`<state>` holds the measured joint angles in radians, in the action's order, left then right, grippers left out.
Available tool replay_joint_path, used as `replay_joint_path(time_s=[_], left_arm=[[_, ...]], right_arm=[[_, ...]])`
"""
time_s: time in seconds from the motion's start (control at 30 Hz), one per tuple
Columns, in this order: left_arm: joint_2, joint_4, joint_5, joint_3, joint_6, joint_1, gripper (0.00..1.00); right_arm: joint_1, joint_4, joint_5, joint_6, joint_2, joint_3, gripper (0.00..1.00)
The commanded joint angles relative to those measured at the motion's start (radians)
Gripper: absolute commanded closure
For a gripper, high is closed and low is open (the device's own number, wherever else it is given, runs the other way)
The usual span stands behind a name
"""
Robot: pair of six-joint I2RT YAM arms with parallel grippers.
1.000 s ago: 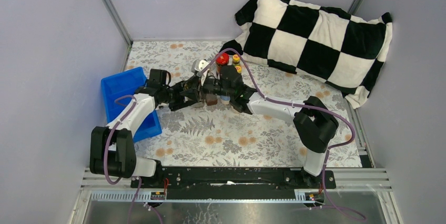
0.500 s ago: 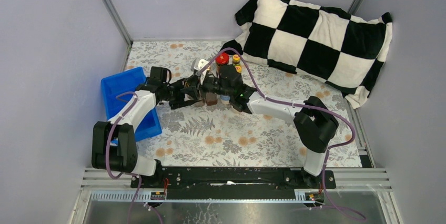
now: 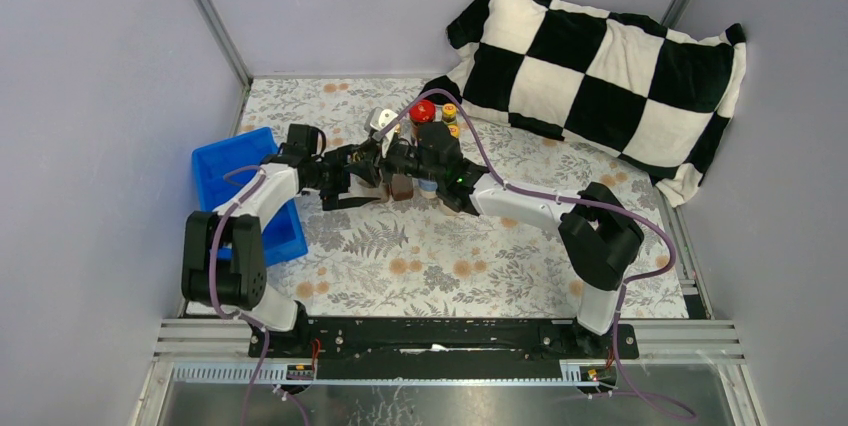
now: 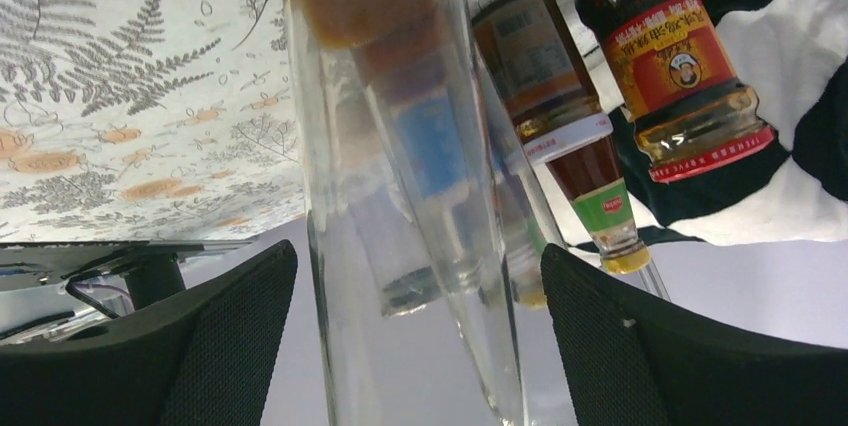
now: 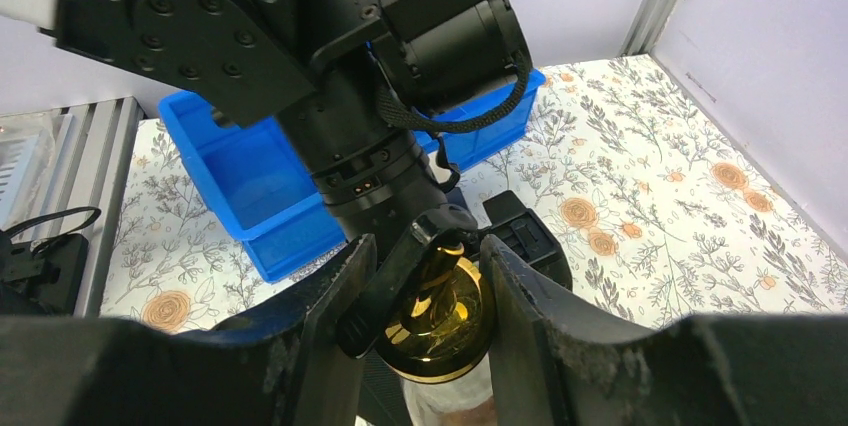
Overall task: Organize the condiment bottles
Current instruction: Place the bottle at the center of the board.
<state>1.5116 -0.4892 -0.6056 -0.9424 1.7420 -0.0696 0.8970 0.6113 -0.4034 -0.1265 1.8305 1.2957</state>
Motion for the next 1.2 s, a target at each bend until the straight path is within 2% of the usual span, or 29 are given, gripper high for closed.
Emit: replay_joint_path(time_s=[0.0, 0.3, 0.67, 1.17], left_arm=[[0.061, -0.003, -0.04, -0.056, -0.062, 0.031, 0.05], [0.193, -0.124, -0.021, -0.22, -0.175, 0.093, 0.05], [0.185, -0.333, 0.065, -0.356, -0.272, 0.124, 0.05], [0.12, -0.342, 0.063, -0.323, -0.295, 0.141, 0.05]], right_arm=[[-0.001, -0.05, -0.015, 0.03, 0.003, 0.013, 0.81], [-0.01, -0.051, -0.016, 0.029, -0.004, -0.006, 0.79], [-0.026, -0.052, -0.02, 0.023, -0.005, -0.027, 0.77], [-0.03, -0.081, -0.047, 0.036, 0.052, 0.068, 0.75]])
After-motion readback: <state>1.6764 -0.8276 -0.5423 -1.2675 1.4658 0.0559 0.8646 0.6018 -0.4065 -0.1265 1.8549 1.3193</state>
